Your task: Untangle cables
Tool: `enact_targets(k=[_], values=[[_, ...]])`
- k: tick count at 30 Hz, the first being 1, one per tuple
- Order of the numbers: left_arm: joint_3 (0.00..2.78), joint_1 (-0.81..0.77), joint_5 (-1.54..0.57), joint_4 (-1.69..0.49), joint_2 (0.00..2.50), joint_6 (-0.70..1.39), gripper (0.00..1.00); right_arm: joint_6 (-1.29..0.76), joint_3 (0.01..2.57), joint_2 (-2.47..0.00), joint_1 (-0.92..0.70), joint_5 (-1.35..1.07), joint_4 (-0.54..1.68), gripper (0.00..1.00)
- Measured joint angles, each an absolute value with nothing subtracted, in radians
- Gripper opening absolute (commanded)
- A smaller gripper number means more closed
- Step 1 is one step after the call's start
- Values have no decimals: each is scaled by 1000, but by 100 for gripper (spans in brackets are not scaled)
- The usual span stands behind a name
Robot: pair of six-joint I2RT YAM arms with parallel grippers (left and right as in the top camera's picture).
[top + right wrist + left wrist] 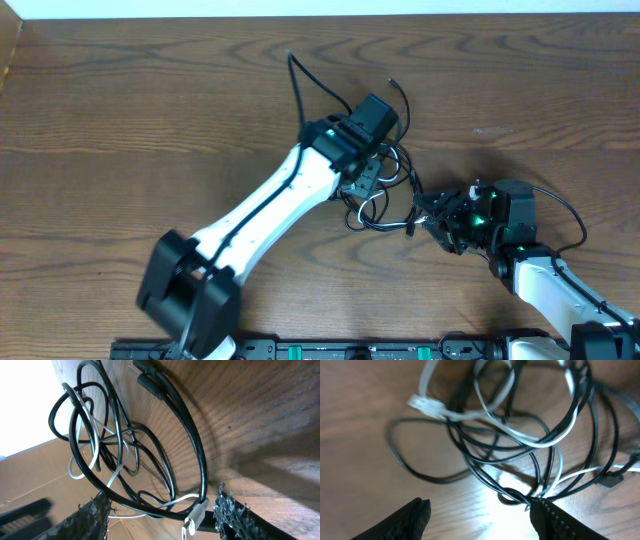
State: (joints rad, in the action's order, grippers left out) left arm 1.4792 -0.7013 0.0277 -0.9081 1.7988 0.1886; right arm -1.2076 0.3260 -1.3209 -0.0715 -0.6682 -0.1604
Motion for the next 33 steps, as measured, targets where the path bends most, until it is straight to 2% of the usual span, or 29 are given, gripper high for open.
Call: enact_targets(k=[16,17,19,20,27,33], values=[[1479,-703,-20,-868,2051,402,68,-1191,326,-1321,-72,-657,-116,66],[1479,-703,-20,-860,2058,406,58,-1189,326,-1321,-72,-656,-117,66],[1479,-703,-21,-854,2062,414,19,-1186,326,-1321,-72,-656,-116,66],[1479,-703,-20,-854,2062,419,7,-1186,326,-1321,-72,-656,-117,66],[1479,-703,-21,-860,2062,397,8,-1185,326,-1321,-72,-653,-116,67],[1476,-703,-21,-854,1972,284,7,-1183,326,-1321,-72,-654,-115,69]])
